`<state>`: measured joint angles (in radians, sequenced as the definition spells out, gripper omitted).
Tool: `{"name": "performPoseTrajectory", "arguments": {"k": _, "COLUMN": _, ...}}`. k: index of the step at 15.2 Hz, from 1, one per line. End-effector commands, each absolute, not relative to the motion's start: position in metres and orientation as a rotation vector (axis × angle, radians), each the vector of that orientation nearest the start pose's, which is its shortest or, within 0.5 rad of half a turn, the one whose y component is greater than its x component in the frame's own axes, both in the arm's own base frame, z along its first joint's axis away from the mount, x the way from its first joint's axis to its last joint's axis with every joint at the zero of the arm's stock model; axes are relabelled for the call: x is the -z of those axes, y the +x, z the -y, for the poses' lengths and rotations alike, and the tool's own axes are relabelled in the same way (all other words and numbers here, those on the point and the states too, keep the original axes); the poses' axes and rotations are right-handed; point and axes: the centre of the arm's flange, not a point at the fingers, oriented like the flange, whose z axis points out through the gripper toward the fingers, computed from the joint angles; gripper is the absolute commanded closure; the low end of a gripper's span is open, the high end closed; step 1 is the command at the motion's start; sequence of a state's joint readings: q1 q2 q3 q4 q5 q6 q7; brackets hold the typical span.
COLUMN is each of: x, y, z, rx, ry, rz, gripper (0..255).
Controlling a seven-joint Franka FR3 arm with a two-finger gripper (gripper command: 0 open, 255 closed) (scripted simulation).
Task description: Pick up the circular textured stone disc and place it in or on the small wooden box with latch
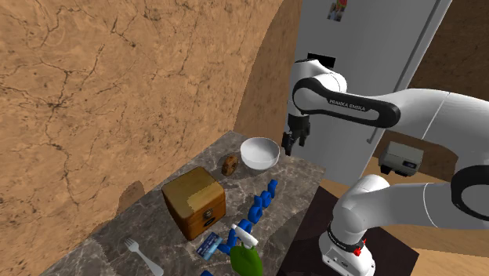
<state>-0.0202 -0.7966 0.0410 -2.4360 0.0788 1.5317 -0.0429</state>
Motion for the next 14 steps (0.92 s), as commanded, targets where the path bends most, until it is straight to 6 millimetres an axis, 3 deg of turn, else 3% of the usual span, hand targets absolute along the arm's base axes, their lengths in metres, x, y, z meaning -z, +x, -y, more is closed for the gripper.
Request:
{"name": "performPoseTrajectory", "arguments": {"k": 1, "x": -0.553, "y": 0.296, "z": -0.018, "rx": -0.166, "ry": -3.085, "rz": 0.075, "gripper": 0}}
{"name": "performPoseTrajectory", "arguments": {"k": 7, "x": -0.529, "y": 0.329, "z": -0.076, "rx": -0.15, "ry": -3.024, "rz": -0.44, "gripper": 0}}
{"name": "performPoseTrajectory", "arguments": {"k": 14, "x": -0.502, "y": 0.39, "z": -0.127, "rx": -0.128, "ry": -2.85, "rz": -1.013, "gripper": 0}}
